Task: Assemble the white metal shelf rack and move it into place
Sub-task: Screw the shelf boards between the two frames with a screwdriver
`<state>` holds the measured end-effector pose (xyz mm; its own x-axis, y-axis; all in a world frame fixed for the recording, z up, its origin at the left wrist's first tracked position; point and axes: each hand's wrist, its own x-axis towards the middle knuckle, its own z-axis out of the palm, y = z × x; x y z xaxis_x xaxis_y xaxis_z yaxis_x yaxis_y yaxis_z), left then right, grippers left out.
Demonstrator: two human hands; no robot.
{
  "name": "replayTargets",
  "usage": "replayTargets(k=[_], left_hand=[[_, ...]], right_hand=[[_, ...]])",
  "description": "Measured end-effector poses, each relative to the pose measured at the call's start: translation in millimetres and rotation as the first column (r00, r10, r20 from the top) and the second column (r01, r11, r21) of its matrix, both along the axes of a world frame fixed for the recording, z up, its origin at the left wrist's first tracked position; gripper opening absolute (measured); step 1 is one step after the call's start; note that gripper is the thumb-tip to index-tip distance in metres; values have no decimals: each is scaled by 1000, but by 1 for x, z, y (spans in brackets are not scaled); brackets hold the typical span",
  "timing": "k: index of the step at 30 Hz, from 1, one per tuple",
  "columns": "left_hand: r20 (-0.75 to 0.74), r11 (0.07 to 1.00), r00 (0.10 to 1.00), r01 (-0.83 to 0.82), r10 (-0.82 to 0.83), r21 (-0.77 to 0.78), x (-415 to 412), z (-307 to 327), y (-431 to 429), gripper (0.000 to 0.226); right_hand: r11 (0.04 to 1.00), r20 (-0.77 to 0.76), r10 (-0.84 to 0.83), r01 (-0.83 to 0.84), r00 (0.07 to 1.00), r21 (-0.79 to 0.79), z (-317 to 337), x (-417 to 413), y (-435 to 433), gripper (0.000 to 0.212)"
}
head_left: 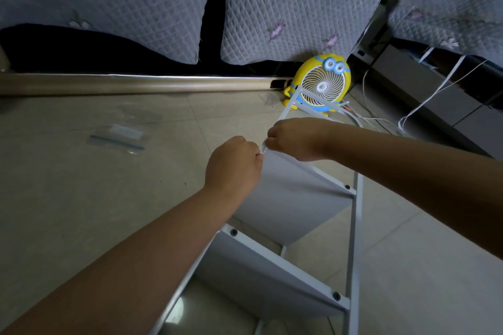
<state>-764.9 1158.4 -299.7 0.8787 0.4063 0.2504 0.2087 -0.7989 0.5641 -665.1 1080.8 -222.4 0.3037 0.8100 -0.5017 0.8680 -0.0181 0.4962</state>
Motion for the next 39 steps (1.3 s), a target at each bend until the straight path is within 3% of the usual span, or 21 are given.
replayTargets(k=[6,14,21,27,33,39], left_hand=[[33,998,999,3,0,-64,2,-1,1,28],[46,994,999,1,4,-111,2,-1,-1,27],[40,992,999,2,3,-127,-3,-1,-1,28],[51,991,999,8,-2,-133,-2,-1,0,29],[9,996,999,31,-30,-87,-2,1,1,29],[19,997,1000,19,-17,-69,-3,1,0,29]], right_hand=[[974,-30,-188,190,982,124,-2,-1,7,27],[846,-79,-486,491,870,208,-9,-10,15,28],[876,-235,-351,406,906,259,-6,0,-8,23],[936,-137,-268,291,954,196,-7,0,-14,28],[912,-93,-351,363,932,189,-6,-10,-1,32],[906,-4,-419,418,908,66,-13,-11,24,36]])
